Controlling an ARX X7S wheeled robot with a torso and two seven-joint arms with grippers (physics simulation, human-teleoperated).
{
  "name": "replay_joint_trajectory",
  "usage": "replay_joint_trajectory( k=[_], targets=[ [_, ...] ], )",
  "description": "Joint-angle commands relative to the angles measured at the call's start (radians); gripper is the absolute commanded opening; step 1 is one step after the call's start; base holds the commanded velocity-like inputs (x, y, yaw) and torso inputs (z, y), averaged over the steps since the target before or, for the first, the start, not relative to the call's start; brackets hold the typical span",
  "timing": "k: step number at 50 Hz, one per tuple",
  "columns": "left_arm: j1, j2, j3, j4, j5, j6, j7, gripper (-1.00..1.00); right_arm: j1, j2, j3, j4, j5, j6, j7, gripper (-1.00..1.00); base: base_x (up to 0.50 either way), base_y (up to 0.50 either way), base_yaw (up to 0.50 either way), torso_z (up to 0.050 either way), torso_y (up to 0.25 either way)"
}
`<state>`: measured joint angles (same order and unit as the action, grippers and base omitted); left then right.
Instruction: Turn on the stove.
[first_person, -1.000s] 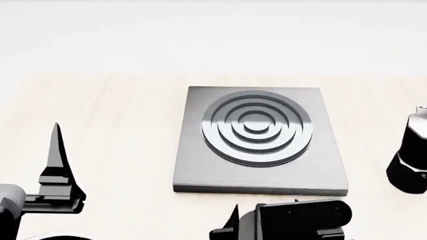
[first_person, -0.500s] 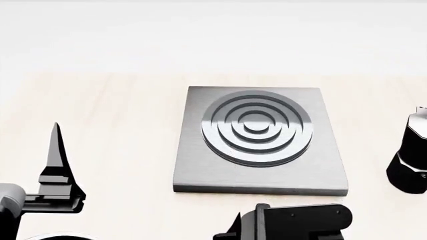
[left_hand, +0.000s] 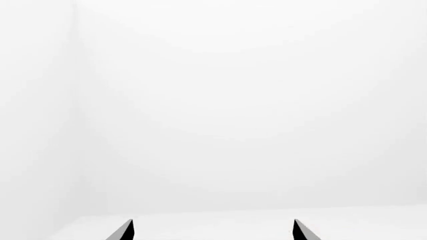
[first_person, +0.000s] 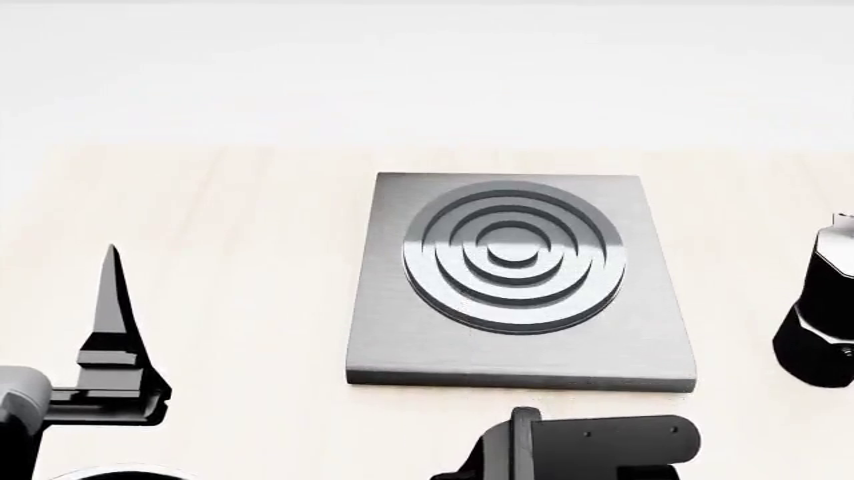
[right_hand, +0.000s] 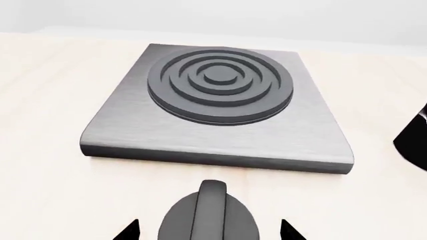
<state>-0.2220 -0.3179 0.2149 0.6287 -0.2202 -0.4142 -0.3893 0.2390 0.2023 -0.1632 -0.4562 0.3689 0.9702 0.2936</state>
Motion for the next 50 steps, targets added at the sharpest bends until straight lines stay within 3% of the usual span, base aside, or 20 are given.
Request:
replay_joint_trajectory(
  k=[1,50],
  targets=[
    [-0.001,-0.003,0.003,-0.002,-0.001,0.002,-0.004,1.00,0.006,-0.004,-0.002,0.040,0.009,-0.016,-0.006,1.00,0.00,0.00,0.00,0.000,0.000],
    [-0.003,-0.016,0.012,-0.010,-0.008,0.015,-0.019,1.00,0.028,0.000,-0.031,0.193,0.008,-0.087,-0.013,1.00,0.00,0.00,0.00,0.000,0.000]
  ],
)
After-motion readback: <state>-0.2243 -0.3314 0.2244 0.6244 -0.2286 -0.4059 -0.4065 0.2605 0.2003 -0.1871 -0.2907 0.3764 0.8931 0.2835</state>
